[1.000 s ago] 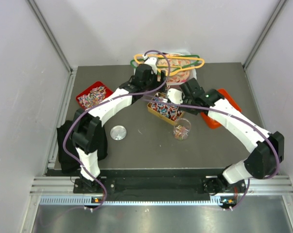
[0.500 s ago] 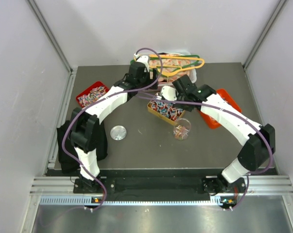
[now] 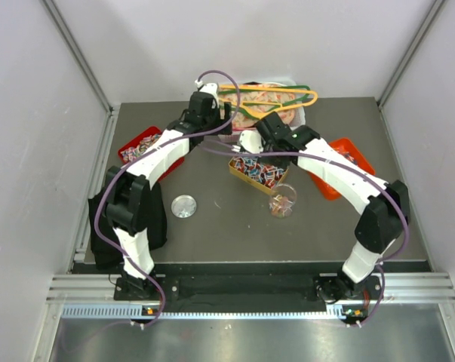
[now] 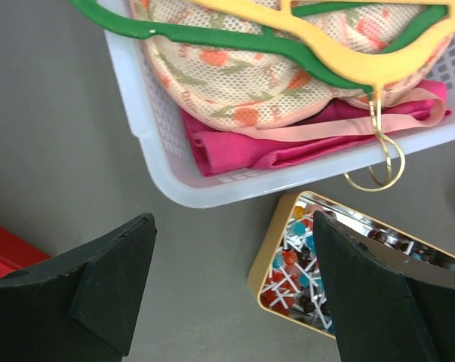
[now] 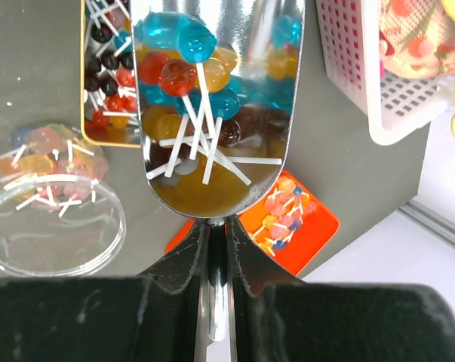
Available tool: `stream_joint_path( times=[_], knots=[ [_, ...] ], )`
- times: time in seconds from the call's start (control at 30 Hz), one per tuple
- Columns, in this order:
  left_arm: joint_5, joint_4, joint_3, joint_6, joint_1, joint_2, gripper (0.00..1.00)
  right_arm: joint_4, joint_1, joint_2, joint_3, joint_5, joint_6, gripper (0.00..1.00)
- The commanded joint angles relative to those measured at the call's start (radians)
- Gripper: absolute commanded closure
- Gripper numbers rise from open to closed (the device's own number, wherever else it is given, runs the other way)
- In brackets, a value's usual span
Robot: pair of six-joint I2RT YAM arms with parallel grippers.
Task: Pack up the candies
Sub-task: Scoop the fake candies from the storage box, then place the fake candies in the packing bottle.
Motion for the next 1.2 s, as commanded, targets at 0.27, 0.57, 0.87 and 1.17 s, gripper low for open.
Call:
stream_joint_path(
  times=[0.27,0.57,0.87,1.17],
  knots=[
    [0.016,0.005,0.034,0.014,0.007,-0.048,0.11,0.015,0.102,0.121,0.182,0.006,0.016,1.0],
    [-0.053,0.048,0.034,0.049,0.046,-0.049,0.1,-0.036,0.108,0.045,0.135,-0.01,0.016,1.0],
    [0.004,0.046,0.051,0.085,0.2,-0.009,0.08,-0.074,0.085,-0.236,-0.115,0.003,-0.016,1.0],
    [0.082,0.037,-0.047,0.158,0.264,-0.047,0.08,-0.077,-0.012,-0.455,-0.342,-0.022,-0.056,1.0]
  ],
)
